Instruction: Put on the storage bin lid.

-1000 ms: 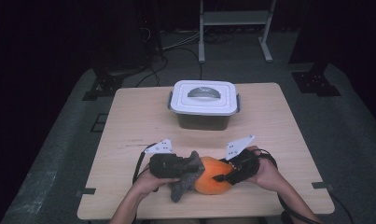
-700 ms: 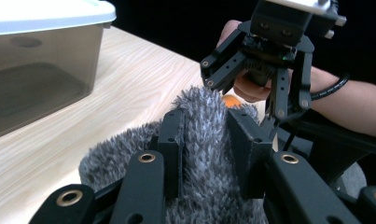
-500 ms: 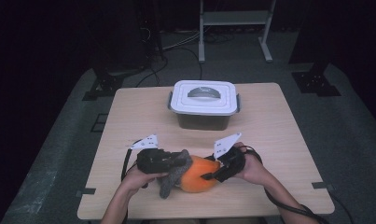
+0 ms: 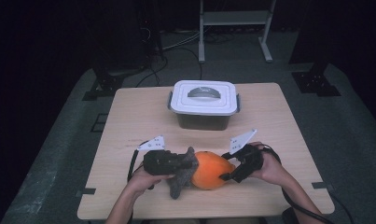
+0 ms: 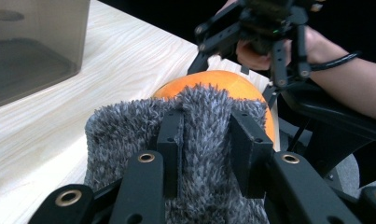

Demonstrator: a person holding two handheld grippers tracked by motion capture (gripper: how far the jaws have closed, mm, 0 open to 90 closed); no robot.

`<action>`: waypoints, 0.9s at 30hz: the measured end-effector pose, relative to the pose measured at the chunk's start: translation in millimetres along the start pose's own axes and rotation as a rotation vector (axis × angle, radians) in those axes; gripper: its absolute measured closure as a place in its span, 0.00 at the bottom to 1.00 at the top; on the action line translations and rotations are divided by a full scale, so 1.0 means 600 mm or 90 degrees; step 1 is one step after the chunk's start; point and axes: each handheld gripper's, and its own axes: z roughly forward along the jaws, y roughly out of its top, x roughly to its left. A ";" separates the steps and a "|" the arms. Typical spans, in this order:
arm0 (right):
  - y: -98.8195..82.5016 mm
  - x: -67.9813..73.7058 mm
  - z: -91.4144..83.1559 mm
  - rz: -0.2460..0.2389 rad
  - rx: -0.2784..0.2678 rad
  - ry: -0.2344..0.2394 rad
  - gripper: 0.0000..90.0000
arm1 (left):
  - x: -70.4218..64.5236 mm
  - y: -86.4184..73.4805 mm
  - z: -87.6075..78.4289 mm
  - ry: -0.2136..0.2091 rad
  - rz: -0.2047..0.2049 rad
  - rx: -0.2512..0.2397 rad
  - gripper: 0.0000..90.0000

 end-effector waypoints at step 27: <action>0.082 0.041 0.046 -0.104 -0.098 0.089 0.54 | -0.028 0.036 -0.029 0.016 0.042 -0.035 0.75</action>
